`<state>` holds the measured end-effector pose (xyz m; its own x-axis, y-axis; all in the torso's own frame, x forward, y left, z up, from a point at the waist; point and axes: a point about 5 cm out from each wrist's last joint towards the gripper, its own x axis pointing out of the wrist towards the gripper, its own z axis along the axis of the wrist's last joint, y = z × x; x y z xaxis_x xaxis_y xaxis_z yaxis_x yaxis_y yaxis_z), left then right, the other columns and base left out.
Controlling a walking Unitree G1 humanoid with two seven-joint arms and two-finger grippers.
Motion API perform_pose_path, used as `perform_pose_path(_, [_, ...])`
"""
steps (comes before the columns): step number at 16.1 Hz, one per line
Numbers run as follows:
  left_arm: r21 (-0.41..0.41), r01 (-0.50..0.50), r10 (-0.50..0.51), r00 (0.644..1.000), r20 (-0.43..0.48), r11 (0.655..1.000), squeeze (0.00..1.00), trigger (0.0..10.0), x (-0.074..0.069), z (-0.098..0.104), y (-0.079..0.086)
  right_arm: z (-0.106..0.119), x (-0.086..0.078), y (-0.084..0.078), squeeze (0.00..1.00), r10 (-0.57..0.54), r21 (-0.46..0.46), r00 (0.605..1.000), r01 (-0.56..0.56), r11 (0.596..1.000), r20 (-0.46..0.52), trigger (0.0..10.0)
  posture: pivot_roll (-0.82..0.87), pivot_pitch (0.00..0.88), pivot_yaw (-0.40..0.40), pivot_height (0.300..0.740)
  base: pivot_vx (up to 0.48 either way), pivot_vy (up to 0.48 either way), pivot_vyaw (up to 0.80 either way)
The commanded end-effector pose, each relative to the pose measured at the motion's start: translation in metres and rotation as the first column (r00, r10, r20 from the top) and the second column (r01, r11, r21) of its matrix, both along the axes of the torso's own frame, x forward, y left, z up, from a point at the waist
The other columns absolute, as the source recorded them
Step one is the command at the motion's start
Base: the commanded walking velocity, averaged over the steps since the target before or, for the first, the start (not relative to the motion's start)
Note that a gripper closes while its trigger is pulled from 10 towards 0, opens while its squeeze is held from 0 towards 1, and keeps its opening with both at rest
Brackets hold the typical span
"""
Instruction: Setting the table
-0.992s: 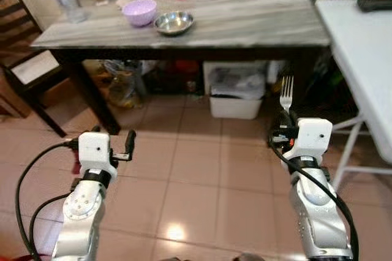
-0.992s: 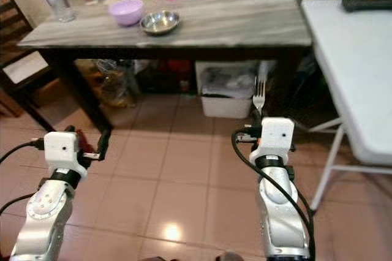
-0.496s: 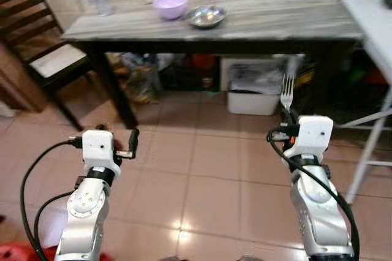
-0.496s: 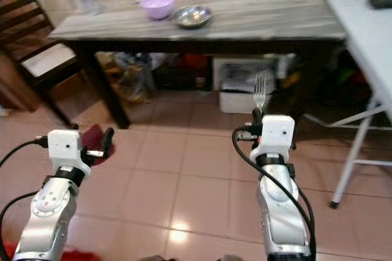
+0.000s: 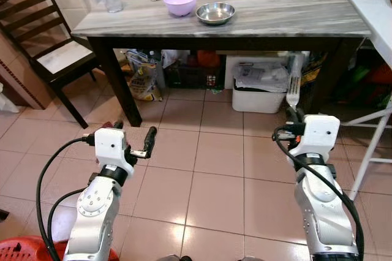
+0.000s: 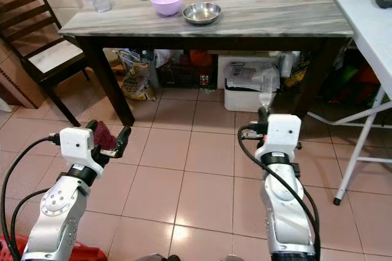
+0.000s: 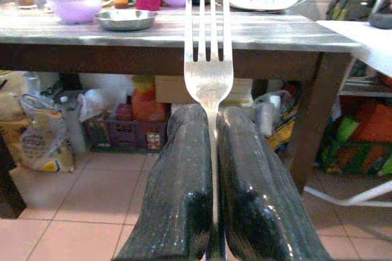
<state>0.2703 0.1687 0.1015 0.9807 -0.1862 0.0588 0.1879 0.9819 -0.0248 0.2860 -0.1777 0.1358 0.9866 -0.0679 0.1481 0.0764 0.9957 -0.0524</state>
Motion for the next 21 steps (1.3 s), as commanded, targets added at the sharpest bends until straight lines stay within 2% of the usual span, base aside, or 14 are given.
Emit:
perform_pose_path(1, [0.001, 0.015, -0.015, 1.000, 0.012, 1.000, 0.00, 10.0, 0.000, 0.004, 0.000, 0.003, -0.001, 0.001, 0.00, 0.004, 0.000, 1.000, -0.004, 1.000, 0.012, 10.0, -0.13, 0.122, 0.094, 0.740, 0.375, 0.000, -0.48])
perform_pose_path(21, [-0.017, 0.069, -0.069, 0.998, 0.014, 0.997, 0.00, 10.0, 0.003, 0.006, -0.013, 0.008, 0.005, 0.002, 0.00, 0.007, -0.019, 1.000, -0.007, 1.000, 0.024, 10.0, -0.14, 0.118, 0.094, 0.740, 0.469, 0.000, 0.00])
